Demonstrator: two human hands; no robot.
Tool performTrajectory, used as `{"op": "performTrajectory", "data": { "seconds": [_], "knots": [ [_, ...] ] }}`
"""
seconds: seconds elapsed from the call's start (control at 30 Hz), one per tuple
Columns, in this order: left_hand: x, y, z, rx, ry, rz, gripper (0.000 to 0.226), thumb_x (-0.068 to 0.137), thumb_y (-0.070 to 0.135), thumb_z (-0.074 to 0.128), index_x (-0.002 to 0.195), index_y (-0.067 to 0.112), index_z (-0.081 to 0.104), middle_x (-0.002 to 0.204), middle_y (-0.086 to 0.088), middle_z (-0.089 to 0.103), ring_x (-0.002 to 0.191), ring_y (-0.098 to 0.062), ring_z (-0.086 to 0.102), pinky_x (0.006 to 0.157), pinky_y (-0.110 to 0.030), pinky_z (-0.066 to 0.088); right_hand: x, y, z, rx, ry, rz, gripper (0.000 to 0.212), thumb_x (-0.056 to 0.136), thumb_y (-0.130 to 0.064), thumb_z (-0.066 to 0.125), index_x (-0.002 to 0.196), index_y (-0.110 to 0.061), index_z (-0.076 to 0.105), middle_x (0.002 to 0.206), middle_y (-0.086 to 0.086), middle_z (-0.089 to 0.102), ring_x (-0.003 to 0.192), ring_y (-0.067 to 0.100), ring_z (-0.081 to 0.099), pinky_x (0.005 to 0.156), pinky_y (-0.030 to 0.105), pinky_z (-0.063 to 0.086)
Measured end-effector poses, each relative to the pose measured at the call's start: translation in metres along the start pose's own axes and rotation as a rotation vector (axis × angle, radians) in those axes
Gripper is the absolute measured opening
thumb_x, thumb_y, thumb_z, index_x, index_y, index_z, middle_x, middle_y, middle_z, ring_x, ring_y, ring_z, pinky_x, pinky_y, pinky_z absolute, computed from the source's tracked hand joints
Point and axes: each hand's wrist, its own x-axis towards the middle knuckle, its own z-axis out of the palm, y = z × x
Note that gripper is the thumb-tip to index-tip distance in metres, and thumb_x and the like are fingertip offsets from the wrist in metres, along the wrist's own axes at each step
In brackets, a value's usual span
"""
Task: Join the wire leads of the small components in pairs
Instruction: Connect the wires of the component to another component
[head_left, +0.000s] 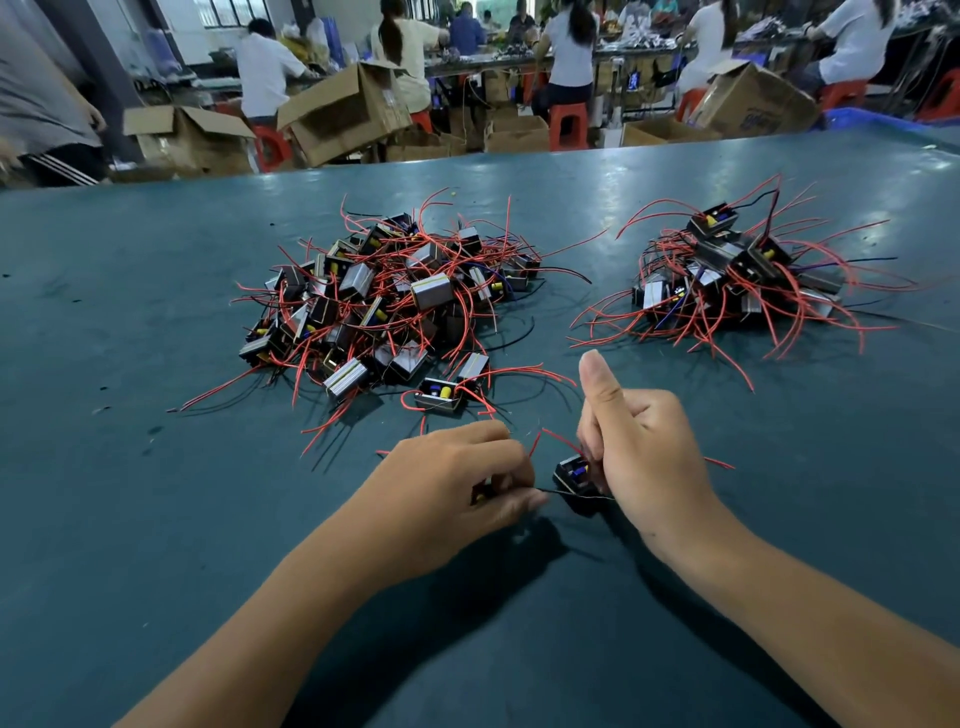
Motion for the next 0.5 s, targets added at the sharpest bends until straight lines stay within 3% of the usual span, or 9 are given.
{"op": "performTrajectory", "data": {
  "seconds": [0.1, 0.23, 0.33, 0.5],
  "knots": [
    [0.000, -0.003, -0.001, -0.091, 0.002, -0.009, 0.025, 0.094, 0.048, 0.059, 0.085, 0.026, 0.064, 0.085, 0.012, 0.056, 0.072, -0.011, 0.053, 0.062, -0.040, 0.049, 0.000, 0.003, -0.001, -0.004, -0.011, -0.005, 0.082, 0.082, -0.083, 0.033, 0.042, -0.011, 0.041, 0.039, 0.000, 0.038, 0.039, 0.019, 0.041, 0.050, 0.035, 0.037],
    [-0.001, -0.003, -0.002, -0.151, 0.035, -0.046, 0.017, 0.093, 0.042, 0.063, 0.086, 0.026, 0.066, 0.080, 0.014, 0.058, 0.073, -0.006, 0.055, 0.064, -0.042, 0.050, -0.001, 0.005, -0.004, 0.140, -0.125, 0.037, 0.080, 0.080, -0.080, 0.040, 0.049, -0.008, 0.057, 0.045, 0.005, 0.055, 0.041, 0.022, 0.057, 0.046, 0.029, 0.045],
    [0.000, -0.003, -0.001, -0.157, 0.042, -0.074, 0.019, 0.092, 0.041, 0.063, 0.087, 0.023, 0.068, 0.080, 0.016, 0.057, 0.075, -0.007, 0.055, 0.066, -0.042, 0.049, 0.000, 0.005, -0.009, 0.212, -0.248, 0.029, 0.073, 0.086, -0.069, 0.040, 0.064, -0.005, 0.069, 0.062, 0.015, 0.070, 0.059, 0.029, 0.069, 0.057, 0.031, 0.056],
    [-0.001, -0.005, -0.004, -0.131, -0.023, -0.043, 0.019, 0.093, 0.039, 0.067, 0.087, 0.021, 0.068, 0.086, 0.016, 0.051, 0.075, -0.001, 0.049, 0.066, -0.032, 0.046, 0.002, 0.004, -0.015, 0.286, -0.321, 0.066, 0.060, 0.093, -0.048, 0.039, 0.079, 0.000, 0.072, 0.084, 0.018, 0.075, 0.083, 0.031, 0.073, 0.078, 0.035, 0.060]
  ]
}}
